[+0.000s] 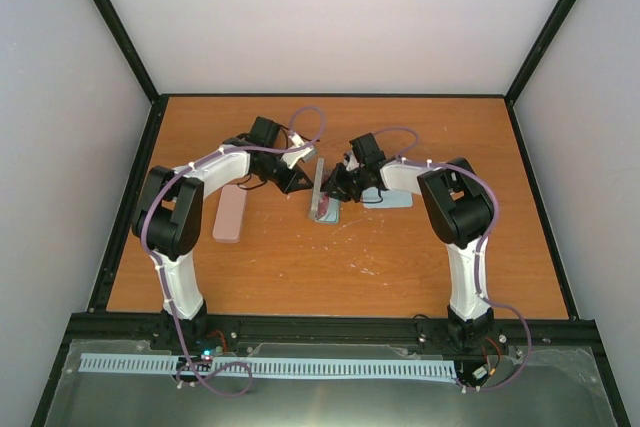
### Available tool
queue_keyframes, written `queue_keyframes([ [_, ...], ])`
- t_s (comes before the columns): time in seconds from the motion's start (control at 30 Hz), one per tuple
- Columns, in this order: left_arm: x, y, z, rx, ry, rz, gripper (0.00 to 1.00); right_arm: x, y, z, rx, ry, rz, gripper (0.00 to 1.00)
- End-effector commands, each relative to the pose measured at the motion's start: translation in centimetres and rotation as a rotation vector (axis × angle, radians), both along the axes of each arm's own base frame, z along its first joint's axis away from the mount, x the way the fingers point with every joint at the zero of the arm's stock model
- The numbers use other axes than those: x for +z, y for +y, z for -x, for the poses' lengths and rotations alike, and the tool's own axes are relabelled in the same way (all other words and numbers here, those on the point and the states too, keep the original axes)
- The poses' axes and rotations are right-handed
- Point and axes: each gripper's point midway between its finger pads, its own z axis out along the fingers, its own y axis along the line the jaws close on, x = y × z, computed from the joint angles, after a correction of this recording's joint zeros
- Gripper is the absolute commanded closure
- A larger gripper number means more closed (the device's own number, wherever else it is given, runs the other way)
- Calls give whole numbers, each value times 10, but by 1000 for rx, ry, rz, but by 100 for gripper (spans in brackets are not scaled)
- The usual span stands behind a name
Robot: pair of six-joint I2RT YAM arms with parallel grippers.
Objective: Organize the sunglasses
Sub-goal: Place the sunglasses in the sunglasses case.
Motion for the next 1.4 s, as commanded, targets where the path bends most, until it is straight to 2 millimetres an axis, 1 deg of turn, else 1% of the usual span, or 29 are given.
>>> queue_keyframes([
  [0.0, 12, -6, 0, -10, -21, 35, 98, 2, -2, 1, 27, -21, 50, 73],
  [0.27, 11, -5, 1, -12, -23, 33, 98, 13, -16, 6, 44, -30, 128, 72],
  [0.33, 11, -5, 1, -12, -24, 33, 98, 18, -19, 4, 41, -38, 136, 70],
  [0.4, 12, -5, 1, -13, -26, 33, 98, 23, -22, 1, 39, -49, 146, 63],
  [0.43, 12, -5, 1, -14, -29, 33, 98, 27, -23, 1, 40, -55, 147, 62],
  [0.63, 11, -5, 3, -15, -26, 38, 98, 38, -29, -4, 30, -76, 163, 62],
  [0.8, 10, -7, 4, -14, -12, 50, 98, 43, -40, -4, 28, -91, 210, 70],
  [0.9, 11, -9, 3, -13, -12, 58, 98, 46, -50, -5, 6, -102, 234, 75],
  [0.97, 12, -10, 2, -13, -10, 64, 98, 45, -58, -4, -11, -104, 249, 82],
  [1.03, 13, -13, 1, -15, -7, 70, 98, 39, -64, -1, -18, -92, 264, 90],
  [1.1, 13, -15, 0, -15, -1, 74, 98, 32, -67, 3, -16, -78, 276, 95],
  [1.23, 10, -19, 0, -19, 12, 79, 98, 14, -69, 10, -10, -41, 284, 97],
  [1.37, 4, -23, 1, -21, 32, 84, 98, 2, -70, 16, 7, -22, 300, 97],
])
